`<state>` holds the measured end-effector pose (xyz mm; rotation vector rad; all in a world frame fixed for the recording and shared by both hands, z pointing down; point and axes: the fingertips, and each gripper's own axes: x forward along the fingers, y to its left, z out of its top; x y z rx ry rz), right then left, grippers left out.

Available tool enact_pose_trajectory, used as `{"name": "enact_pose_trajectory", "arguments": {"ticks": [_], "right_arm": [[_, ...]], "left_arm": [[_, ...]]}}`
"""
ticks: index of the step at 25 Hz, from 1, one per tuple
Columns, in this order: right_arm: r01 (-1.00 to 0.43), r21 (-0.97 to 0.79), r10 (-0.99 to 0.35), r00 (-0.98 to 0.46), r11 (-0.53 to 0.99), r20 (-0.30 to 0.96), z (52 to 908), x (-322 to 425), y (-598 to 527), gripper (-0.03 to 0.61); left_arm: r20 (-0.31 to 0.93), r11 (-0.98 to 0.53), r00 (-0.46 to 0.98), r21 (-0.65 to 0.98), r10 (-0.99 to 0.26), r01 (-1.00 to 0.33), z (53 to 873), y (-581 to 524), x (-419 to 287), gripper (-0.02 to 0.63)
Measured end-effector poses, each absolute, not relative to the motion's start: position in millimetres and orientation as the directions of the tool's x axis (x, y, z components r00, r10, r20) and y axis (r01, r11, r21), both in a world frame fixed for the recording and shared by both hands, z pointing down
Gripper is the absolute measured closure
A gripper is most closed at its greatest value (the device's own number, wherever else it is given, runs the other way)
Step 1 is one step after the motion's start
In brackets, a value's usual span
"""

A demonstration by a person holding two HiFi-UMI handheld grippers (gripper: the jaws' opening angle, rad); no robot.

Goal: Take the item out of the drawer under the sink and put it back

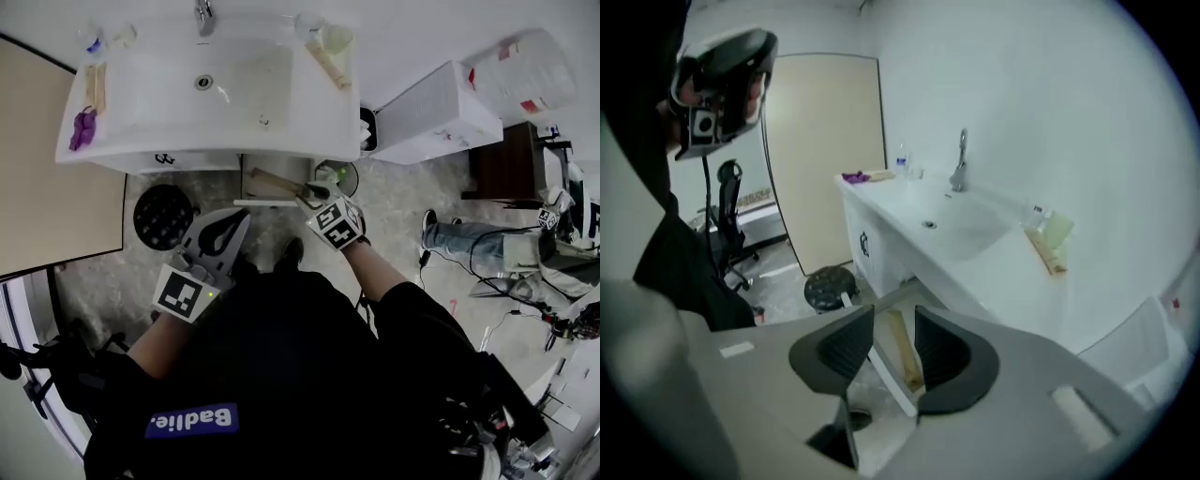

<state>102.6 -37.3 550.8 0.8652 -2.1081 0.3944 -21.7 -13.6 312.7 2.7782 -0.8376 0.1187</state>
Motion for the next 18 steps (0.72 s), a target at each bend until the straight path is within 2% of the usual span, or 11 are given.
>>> {"name": "enact_pose_trajectory", "arguments": {"ticks": [9,15,18], "right_arm": [[-0.718,-0.187,-0.561,-0.656,0.671,0.506,405.6,78.1,-14.1,0.514],[-0.687,-0.212,-0.653,-0.727,0.695,0.212,306.0,75.9,-5.1,0.565],[-0.682,-0.175,-0.675,-0.73,0.71,0.109,273.1,76.2,3.3,0.577]], "left_arm": [[0.139,-0.833,0.857,0.203,-0.496,-0.515,283.9,-15.7,3.5,0.609],[0.126,-0.871,0.891,0.189,-0.436,-0.453,266.1,-13.0,24.4,0.609],[0.116,-0.888,0.905,0.178,-0.408,-0.424,260.2,-7.4,33.2,0.609]]}}
